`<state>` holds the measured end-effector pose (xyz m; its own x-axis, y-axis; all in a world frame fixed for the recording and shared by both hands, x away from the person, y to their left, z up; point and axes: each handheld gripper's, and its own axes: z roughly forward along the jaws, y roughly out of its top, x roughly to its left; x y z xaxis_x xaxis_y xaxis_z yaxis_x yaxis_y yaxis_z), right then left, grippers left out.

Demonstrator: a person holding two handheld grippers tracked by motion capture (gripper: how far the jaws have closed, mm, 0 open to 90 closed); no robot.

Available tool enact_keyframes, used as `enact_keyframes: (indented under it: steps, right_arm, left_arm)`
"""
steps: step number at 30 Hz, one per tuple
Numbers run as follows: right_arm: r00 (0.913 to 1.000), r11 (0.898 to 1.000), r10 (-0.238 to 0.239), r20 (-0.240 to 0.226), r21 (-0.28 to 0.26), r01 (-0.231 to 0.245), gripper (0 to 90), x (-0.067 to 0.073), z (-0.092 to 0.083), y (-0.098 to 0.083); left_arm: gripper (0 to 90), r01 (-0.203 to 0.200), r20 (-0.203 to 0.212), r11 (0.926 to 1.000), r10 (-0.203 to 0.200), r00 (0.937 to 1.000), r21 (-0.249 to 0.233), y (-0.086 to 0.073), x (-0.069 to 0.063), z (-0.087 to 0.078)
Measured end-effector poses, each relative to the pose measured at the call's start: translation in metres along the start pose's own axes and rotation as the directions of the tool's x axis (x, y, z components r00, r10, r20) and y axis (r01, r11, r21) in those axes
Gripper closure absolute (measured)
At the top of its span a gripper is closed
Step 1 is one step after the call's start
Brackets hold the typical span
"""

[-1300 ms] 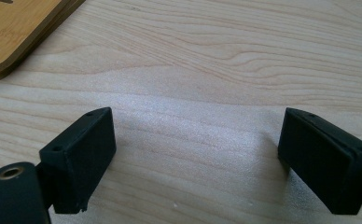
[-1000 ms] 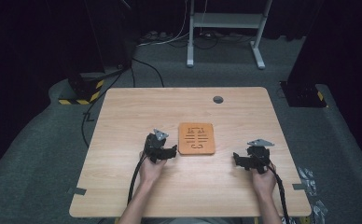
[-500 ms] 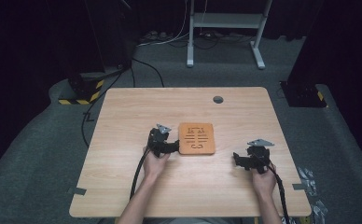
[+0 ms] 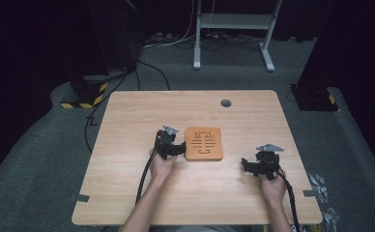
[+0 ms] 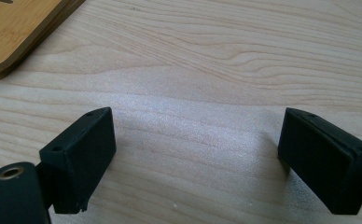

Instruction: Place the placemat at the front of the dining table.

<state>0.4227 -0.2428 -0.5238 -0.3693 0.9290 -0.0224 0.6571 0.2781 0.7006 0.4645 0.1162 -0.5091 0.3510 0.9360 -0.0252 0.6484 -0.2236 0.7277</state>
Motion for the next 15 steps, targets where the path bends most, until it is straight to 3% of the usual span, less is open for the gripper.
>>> enact_keyframes:
  steps: [15]
  right_arm:
    - [1.0, 1.0, 0.001, 0.0, 0.0, -0.001, 10.9, 0.0001, 0.0, 0.0]
  left_arm:
    - [27.3, 0.0, -0.013, 0.9998, 0.0, 0.9999, 0.019, 0.0012, -0.0011, 0.0085]
